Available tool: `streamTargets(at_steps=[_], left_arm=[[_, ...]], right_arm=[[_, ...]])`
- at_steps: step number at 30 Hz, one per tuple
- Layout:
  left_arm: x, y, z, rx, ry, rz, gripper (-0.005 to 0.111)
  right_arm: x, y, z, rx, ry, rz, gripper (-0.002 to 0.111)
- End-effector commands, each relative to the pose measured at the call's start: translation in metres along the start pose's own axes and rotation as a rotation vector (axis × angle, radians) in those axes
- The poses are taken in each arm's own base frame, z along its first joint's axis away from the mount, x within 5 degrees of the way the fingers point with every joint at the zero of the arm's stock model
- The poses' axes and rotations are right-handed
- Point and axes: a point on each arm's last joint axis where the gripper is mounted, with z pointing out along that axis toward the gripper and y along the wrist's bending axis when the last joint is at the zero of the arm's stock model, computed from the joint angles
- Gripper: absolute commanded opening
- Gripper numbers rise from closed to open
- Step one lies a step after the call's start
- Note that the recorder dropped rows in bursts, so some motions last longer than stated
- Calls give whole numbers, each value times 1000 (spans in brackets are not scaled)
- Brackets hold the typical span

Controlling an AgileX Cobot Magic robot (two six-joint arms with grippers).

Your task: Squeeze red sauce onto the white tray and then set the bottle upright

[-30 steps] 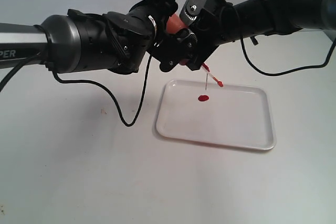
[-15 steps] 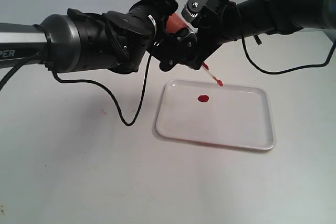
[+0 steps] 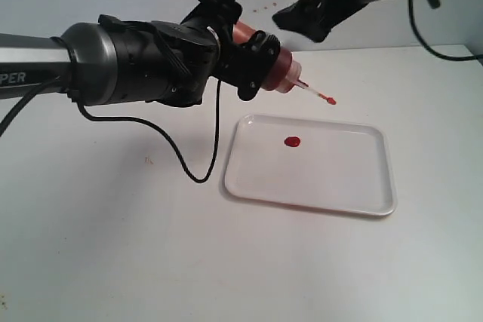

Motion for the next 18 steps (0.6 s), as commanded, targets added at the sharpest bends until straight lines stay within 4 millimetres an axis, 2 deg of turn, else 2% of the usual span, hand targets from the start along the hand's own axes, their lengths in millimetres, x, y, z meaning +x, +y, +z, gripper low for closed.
streamTargets(at_steps=[1, 6, 11, 14, 16, 18], left_arm=[[5, 10, -6, -29, 8, -219, 0], [5, 9, -6, -29, 7, -413, 0], [6, 5, -8, -22, 6, -495, 0], [16, -2, -23, -20, -25, -583, 0], [30, -3, -35, -32, -69, -728, 0], [40, -13, -46, 3, -118, -880, 0]], right_arm=[[10, -34, -32, 108, -25, 154, 105], [30, -64, -61, 140, -81, 372, 105], [40, -77, -78, 124, -141, 475, 105], [42, -79, -79, 129, -140, 478, 105], [41, -78, -79, 118, -143, 479, 105], [41, -76, -79, 101, -144, 478, 105]])
